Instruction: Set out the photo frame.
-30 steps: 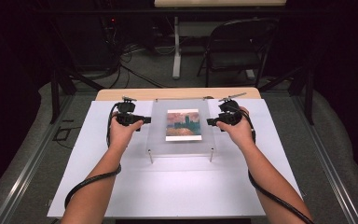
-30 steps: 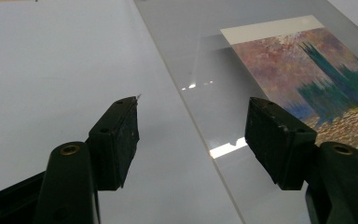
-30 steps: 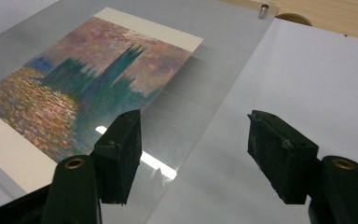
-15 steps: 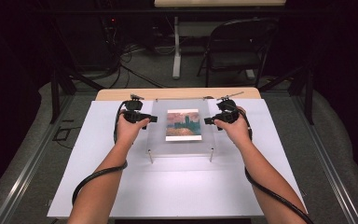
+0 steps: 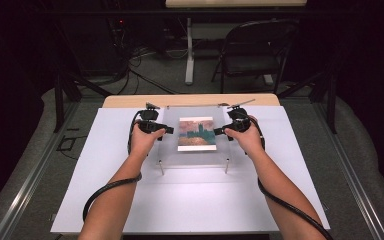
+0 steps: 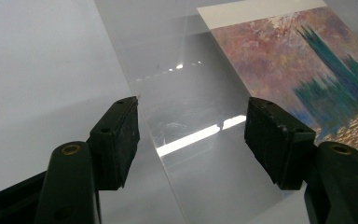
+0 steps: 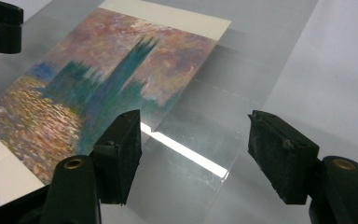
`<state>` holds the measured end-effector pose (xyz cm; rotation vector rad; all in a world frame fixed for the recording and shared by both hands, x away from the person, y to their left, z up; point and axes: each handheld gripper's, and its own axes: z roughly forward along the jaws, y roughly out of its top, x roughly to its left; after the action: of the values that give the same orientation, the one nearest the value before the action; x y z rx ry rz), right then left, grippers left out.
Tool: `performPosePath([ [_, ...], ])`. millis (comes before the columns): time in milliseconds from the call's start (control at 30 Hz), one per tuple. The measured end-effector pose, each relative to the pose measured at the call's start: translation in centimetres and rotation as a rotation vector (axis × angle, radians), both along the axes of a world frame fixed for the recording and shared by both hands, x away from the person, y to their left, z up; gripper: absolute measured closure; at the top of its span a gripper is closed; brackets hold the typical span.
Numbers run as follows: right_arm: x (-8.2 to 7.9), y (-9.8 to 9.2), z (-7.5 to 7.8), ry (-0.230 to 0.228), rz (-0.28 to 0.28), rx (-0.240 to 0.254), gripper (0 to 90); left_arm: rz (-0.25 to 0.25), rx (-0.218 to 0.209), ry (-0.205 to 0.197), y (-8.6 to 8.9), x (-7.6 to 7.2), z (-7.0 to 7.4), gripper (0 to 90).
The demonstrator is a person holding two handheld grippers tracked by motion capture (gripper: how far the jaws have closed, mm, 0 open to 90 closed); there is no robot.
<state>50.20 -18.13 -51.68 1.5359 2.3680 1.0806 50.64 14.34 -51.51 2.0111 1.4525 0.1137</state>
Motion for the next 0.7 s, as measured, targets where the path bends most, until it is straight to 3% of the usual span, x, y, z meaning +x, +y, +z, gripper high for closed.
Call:
performPosePath([
  [433, 0.23, -0.40, -0.55, 0.040, -0.026, 0.048, 32.4, 0.010, -0.033, 0.012, 0.21, 0.11, -0.55, 31.6],
  [533, 0.38, -0.57, -0.72, 0.069, -0.030, 0.073, 30.7, 0.006, -0.046, 0.029, 0.33, 0.24, -0.69, 29.6],
  [700, 0.53, -0.51, -0.93, 0.069, -0.034, 0.081, 28.6, 0.008, -0.074, 0.060, 0.14, 0.49, -0.97, 24.6],
])
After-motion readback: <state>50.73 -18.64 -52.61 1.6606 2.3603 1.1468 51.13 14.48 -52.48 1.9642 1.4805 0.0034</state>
